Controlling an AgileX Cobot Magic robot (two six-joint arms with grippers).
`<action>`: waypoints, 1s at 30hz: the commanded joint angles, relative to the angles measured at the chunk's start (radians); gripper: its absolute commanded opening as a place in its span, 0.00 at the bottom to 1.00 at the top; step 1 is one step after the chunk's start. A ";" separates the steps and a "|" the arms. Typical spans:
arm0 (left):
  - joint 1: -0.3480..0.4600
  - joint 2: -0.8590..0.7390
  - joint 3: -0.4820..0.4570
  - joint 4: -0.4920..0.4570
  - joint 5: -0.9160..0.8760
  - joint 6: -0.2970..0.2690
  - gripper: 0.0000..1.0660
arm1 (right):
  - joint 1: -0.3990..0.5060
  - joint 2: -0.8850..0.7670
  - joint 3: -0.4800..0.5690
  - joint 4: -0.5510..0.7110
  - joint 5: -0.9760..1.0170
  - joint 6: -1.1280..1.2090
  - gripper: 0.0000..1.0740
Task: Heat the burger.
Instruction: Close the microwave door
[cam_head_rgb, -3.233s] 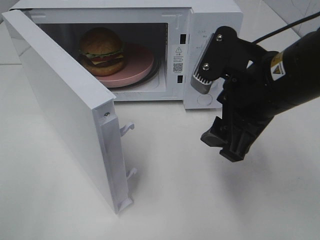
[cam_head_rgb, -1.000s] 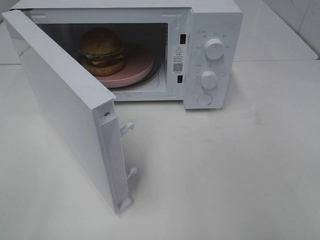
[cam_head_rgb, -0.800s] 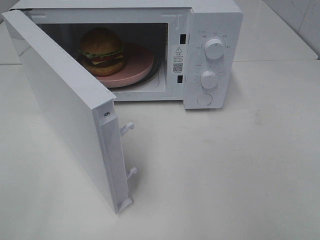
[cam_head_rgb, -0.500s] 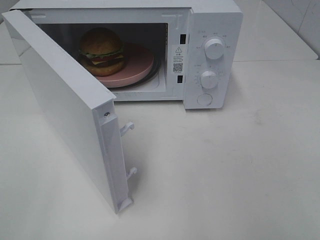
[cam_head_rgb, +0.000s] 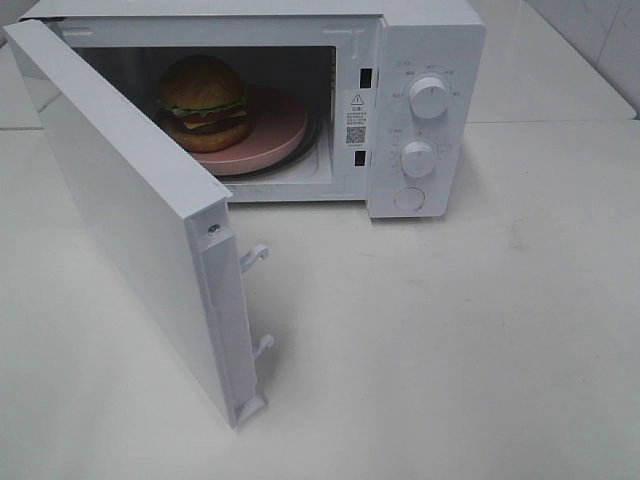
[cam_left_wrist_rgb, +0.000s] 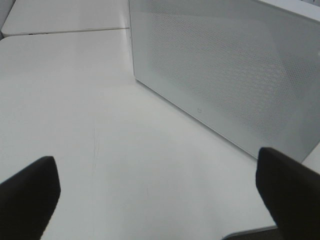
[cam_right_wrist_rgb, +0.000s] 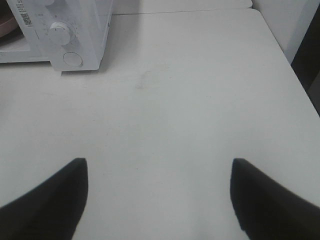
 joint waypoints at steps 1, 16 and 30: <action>-0.003 -0.001 0.002 -0.002 -0.003 -0.001 0.94 | -0.009 -0.030 0.003 0.003 -0.016 -0.008 0.71; -0.003 -0.001 0.002 -0.002 -0.003 -0.001 0.94 | -0.009 -0.030 0.003 0.003 -0.016 -0.009 0.70; -0.003 -0.001 0.002 -0.002 -0.003 -0.001 0.94 | -0.009 -0.030 0.003 0.003 -0.016 -0.009 0.70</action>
